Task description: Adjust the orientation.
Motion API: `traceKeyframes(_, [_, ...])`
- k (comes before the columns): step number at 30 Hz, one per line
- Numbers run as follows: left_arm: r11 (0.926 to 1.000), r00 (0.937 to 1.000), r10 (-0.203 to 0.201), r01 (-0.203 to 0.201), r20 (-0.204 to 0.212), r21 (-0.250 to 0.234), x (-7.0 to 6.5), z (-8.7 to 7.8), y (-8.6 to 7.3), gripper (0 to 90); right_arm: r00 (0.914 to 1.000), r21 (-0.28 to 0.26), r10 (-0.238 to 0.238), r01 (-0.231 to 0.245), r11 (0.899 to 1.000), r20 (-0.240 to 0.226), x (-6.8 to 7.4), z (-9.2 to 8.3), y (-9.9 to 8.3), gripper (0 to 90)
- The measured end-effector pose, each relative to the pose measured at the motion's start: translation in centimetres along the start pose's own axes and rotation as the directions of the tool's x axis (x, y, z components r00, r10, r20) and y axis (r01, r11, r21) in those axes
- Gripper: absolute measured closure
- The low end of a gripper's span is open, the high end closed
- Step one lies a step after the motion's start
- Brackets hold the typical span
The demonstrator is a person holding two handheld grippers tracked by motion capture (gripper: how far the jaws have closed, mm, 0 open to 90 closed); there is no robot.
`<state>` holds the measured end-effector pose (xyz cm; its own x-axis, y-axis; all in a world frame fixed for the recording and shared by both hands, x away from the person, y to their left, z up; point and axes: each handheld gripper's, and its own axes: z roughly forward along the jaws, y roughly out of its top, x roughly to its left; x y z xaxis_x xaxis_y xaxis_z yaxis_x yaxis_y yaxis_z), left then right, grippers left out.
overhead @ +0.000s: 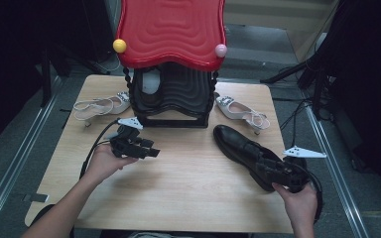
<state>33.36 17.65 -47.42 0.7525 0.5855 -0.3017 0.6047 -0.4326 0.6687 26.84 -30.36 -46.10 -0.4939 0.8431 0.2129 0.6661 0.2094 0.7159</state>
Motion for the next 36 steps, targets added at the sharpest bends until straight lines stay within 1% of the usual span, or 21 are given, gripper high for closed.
traceKeyframes(1, [1.0,1.0,0.006,-0.006,0.0,0.007,0.0,0.0,0.0,48.9,1.0,0.02,-0.008,0.008,1.0,-0.001,0.1,0.7,0.1,59.0])
traceKeyframes(2, [0.9999,1.0,0.002,-0.002,0.003,0.011,-0.1,0.0,0.0,48.9,0.9999,0.029,-0.009,0.009,1.0,-0.007,0.2,1.1,0.3,59.1])
traceKeyframes(4, [0.9999,0.9999,-0.002,0.002,0.013,0.013,-0.1,0.1,0.0,48.7,0.9998,0.031,-0.019,0.019,0.999,-0.002,0.4,1.5,0.6,59.2])
traceKeyframes(8, [0.9998,1.0,0.0,0.0,0.007,0.019,-0.1,0.1,-0.1,48.7,0.9998,0.052,-0.02,0.019,0.998,0.008,0.4,2.5,1.5,59.0])
traceKeyframes(10, [0.9998,1.0,0.0,0.0,0.003,0.022,-0.2,0.0,-0.1,48.7,0.9999,0.069,-0.014,0.014,0.998,0.005,0.3,3.2,1.7,59.2])
traceKeyframes(11, [0.9998,1.0,0.0,0.0,0.003,0.022,-0.2,0.0,-0.1,48.7,0.9999,0.069,-0.014,0.014,0.998,0.005,0.3,3.2,1.7,59.2])
traceKeyframes(12, [0.9997,1.0,0.001,-0.001,0.001,0.023,-0.1,-0.1,-0.2,48.7,1.0,0.086,-0.004,0.004,0.996,0.007,0.1,3.8,1.8,60.1])
traceKeyframes(13, [0.9997,1.0,-0.001,0.001,-0.001,0.023,-0.1,-0.2,-0.2,48.7,1.0,0.092,0.004,-0.005,0.996,0.008,0.1,4.0,1.9,60.5])
traceKeyframes(15, [0.9999,1.0,-0.009,0.009,-0.002,0.014,-0.2,-0.4,-0.3,48.9,0.9998,0.107,0.02,-0.02,0.994,0.002,0.1,4.4,2.2,61.1])
traceKeyframes(18, [0.9999,0.9999,-0.009,0.009,-0.009,0.011,-0.2,-0.6,-0.6,49.0,0.9999,0.126,0.013,-0.012,0.992,-0.004,0.2,5.1,2.5,61.9])
traceKeyframes(20, [0.9999,0.9999,-0.014,0.014,-0.009,0.005,-0.2,-0.9,-0.8,49.0,1.0,0.146,0.009,-0.009,0.989,0.001,0.4,5.6,2.6,62.5])
traceKeyframes(23, [0.9997,0.9996,-0.026,0.026,-0.012,-0.003,0.0,-1.3,-1.1,49.1,0.9997,0.169,0.006,-0.01,0.986,0.024,0.6,6.1,2.8,67.6])
traceKeyframes(24, [0.9995,0.9995,-0.03,0.03,-0.009,-0.006,0.1,-1.4,-1.2,49.5,0.9998,0.169,0.006,-0.008,0.986,0.017,0.6,6.2,2.8,71.3])
traceKeyframes(25, [0.9994,0.9993,-0.034,0.034,-0.012,-0.008,0.1,-1.5,-1.3,50.0,0.9997,0.167,0.025,-0.025,0.986,0.004,0.6,6.2,2.8,76.1])
traceKeyframes(27, [0.9991,0.9991,-0.041,0.041,-0.013,-0.013,0.2,-1.7,-1.4,51.2,0.9972,0.173,0.067,-0.06,0.983,-0.034,0.3,6.1,2.7,80.9])
traceKeyframes(29, [0.999,0.9991,-0.041,0.04,-0.014,-0.016,0.2,-1.9,-1.5,52.0,0.9945,0.179,0.09,-0.079,0.981,-0.054,0.0,6.1,2.8,82.5])
traceKeyframes(32, [0.9991,0.999,-0.041,0.041,-0.016,-0.012,0.3,-2.0,-1.6,51.8,0.9927,0.196,0.108,-0.096,0.976,-0.053,0.0,5.8,3.0,83.0])
traceKeyframes(33, [0.9989,0.9987,-0.044,0.044,-0.025,-0.018,0.4,-2.0,-1.7,51.5,0.9924,0.193,0.108,-0.095,0.977,-0.059,0.1,5.6,3.1,83.0])
traceKeyframes(36, [0.9983,0.9983,-0.054,0.054,-0.021,-0.024,0.5,-2.0,-1.6,50.5,0.9894,0.179,0.118,-0.101,0.979,-0.085,0.5,5.2,3.3,83.0])
